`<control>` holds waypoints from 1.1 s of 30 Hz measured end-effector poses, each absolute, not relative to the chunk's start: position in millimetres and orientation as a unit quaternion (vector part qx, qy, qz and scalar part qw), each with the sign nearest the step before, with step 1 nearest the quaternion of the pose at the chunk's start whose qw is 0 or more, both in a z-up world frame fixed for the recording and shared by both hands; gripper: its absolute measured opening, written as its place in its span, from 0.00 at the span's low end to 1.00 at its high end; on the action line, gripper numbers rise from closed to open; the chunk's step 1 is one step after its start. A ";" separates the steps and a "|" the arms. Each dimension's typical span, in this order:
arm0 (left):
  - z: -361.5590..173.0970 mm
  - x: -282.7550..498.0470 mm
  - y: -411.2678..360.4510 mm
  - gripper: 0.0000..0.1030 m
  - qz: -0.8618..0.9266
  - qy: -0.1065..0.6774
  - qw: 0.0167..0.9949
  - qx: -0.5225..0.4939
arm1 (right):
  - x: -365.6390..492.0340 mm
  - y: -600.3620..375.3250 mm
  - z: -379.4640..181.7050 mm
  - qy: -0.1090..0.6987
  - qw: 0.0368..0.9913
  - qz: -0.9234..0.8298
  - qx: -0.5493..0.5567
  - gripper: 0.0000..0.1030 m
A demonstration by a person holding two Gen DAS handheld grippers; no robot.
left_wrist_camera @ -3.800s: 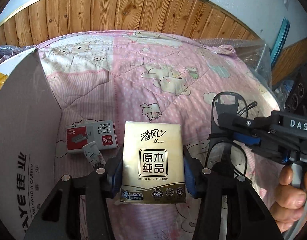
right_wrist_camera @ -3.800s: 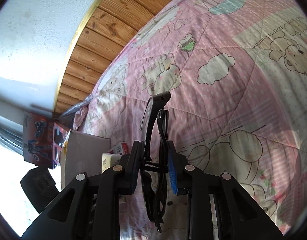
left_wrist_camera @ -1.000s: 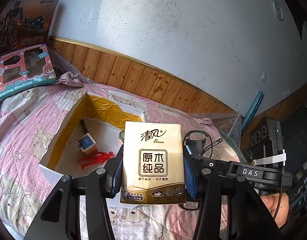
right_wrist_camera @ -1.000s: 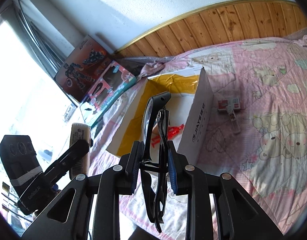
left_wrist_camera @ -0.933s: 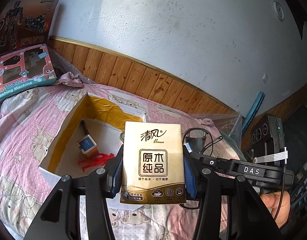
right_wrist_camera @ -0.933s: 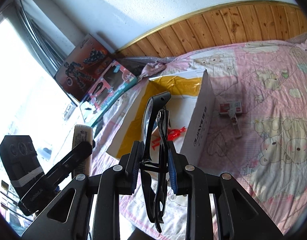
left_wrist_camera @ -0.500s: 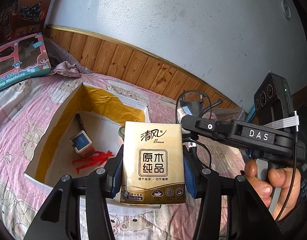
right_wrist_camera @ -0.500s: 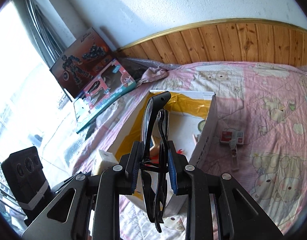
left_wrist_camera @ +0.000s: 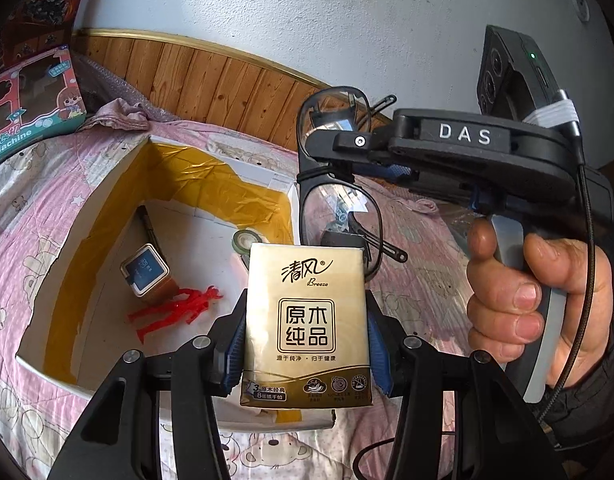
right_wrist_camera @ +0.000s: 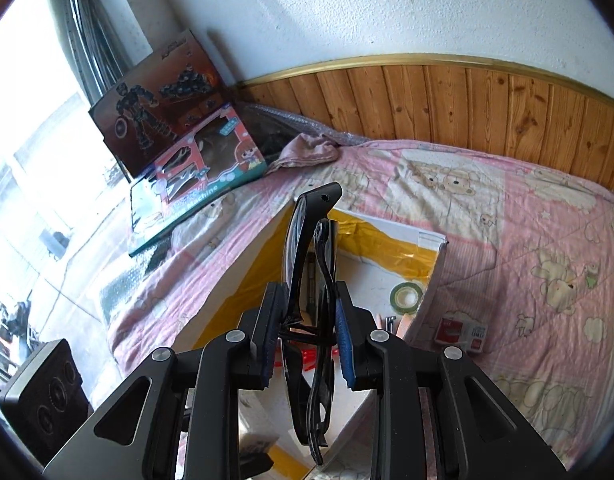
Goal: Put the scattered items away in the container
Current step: 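Open both tools to drop the glasses and tissue pack into the box, then move both tools back toward the red staples box and lighter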
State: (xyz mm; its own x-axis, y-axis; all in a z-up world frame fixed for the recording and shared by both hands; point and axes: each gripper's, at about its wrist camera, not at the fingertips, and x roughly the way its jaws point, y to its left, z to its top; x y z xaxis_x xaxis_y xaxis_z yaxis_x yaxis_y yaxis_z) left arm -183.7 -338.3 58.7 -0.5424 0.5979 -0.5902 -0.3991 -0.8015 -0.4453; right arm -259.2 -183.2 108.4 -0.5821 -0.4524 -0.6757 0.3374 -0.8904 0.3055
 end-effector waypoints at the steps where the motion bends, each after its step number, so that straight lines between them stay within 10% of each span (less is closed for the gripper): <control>1: 56.7 -185.2 -336.2 0.50 0.867 -0.129 0.288 -0.385 | -263.6 -185.6 108.0 -0.067 0.224 -0.887 0.399 0.25; 17: 28.5 -211.1 -330.8 0.51 0.853 -0.122 0.274 -0.427 | -327.3 -215.6 55.5 -0.016 0.234 -0.861 0.452 0.28; 33: 25.6 -219.7 -353.9 0.53 0.857 -0.142 0.253 -0.425 | -319.7 -166.6 39.1 -0.134 0.228 -0.848 0.459 0.34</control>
State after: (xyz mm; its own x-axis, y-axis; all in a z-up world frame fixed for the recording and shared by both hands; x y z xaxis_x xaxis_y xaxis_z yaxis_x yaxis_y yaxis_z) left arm -219.7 -353.9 25.6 -0.5095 0.5552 -0.6574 -0.3139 -0.8313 -0.4587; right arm -319.7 -166.6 39.1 -0.4741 -0.5090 -0.7184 0.2636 -0.8606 0.4358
